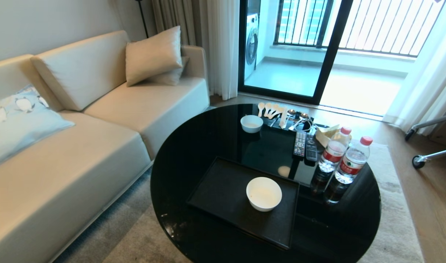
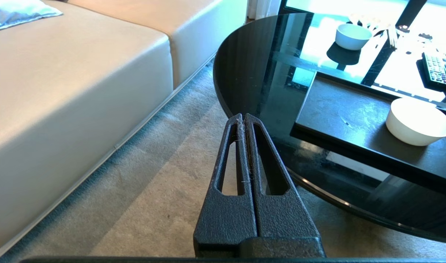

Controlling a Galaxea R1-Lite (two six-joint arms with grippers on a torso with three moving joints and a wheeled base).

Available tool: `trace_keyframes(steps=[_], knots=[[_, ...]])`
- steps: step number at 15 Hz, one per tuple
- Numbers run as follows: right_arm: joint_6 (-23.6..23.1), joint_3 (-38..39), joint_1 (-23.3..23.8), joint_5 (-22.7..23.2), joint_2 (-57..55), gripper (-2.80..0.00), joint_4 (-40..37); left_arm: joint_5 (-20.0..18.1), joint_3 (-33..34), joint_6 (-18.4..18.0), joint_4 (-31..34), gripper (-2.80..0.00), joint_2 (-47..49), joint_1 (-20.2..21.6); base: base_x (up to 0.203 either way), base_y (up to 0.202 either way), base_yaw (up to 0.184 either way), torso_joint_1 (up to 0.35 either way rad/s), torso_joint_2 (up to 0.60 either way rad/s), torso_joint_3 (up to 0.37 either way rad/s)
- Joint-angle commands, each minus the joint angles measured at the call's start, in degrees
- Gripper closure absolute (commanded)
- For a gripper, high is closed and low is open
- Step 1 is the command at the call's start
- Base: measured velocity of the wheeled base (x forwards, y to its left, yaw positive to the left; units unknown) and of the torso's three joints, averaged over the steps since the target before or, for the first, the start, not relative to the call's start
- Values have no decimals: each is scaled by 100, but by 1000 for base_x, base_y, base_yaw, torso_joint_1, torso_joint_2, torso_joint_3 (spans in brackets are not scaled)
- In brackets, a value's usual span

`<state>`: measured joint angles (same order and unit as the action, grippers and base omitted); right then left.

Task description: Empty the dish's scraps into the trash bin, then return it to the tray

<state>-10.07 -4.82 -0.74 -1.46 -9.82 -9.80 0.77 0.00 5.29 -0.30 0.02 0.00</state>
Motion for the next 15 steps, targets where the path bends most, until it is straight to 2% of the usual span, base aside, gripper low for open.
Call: trace_keyframes(steps=[1, 4, 8, 10, 15], knots=[[-12, 2, 31, 567, 876, 0, -177, 2, 0, 7, -5, 0, -2, 0, 0, 0, 0, 0, 0, 0], [279, 15, 39, 640, 982, 0, -224, 2, 0, 7, -5, 0, -2, 0, 0, 0, 0, 0, 0, 0], [391, 33, 39, 569, 982, 0, -189, 2, 0, 7, -5, 0, -2, 0, 0, 0, 0, 0, 0, 0], [708, 33, 39, 322, 982, 0, -162, 2, 0, 7, -5, 0, -2, 0, 0, 0, 0, 0, 0, 0], [751, 33, 39, 322, 982, 0, -170, 2, 0, 7, -5, 0, -2, 0, 0, 0, 0, 0, 0, 0]])
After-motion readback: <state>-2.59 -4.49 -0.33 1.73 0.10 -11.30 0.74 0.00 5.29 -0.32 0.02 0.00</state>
